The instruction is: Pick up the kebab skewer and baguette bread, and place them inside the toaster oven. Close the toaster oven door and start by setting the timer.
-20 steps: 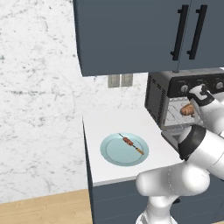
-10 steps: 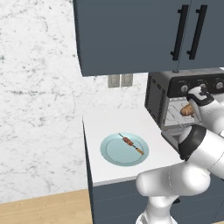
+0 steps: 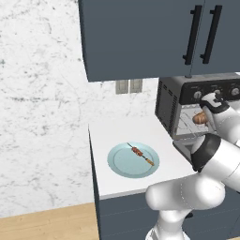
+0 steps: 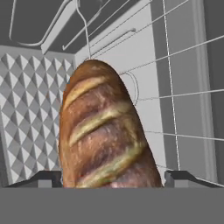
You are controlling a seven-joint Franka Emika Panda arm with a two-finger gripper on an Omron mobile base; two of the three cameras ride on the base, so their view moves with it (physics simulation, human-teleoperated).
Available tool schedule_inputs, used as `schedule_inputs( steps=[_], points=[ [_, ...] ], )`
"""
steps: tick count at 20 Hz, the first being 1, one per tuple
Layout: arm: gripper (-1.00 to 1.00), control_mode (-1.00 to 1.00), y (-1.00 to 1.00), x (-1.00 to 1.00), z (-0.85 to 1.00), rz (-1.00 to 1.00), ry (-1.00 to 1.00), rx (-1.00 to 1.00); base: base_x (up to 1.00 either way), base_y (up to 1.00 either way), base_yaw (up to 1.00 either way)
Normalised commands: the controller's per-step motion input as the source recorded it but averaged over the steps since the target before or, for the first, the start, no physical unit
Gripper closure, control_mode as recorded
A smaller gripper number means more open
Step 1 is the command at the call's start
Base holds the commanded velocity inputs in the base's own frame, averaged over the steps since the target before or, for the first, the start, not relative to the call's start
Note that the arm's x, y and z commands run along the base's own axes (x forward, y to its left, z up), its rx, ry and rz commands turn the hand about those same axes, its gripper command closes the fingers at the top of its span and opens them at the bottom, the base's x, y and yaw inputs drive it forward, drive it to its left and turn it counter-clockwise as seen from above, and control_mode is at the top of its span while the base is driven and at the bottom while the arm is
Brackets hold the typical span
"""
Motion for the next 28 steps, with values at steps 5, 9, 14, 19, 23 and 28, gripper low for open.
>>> schedule_inputs(
  steps=[5, 9, 14, 19, 23, 28],
  points=[
    [-1.0, -1.0, 0.0, 0.01, 0.17, 0.0, 0.0, 0.0, 0.0, 0.0, 0.0],
    [-1.0, -1.0, -0.02, -0.04, 0.27, 0.0, 0.0, 0.0, 0.0, 0.0, 0.0],
    [-1.0, -1.0, 0.02, -0.76, 0.49, -0.01, 0.0, -0.03, 0.0, 0.0, 0.0],
    [-1.0, -1.0, 0.71, -0.95, 0.28, 0.02, 0.03, -0.23, 0.0, 0.0, 0.0],
    [-1.0, -1.0, 1.0, -0.19, 0.4, 0.21, 0.14, -0.27, 0.0, 0.0, 0.0],
    [-1.0, -1.0, 0.94, -0.35, 0.45, 0.43, 0.12, -0.23, 0.0, 0.0, 0.0]
  ],
)
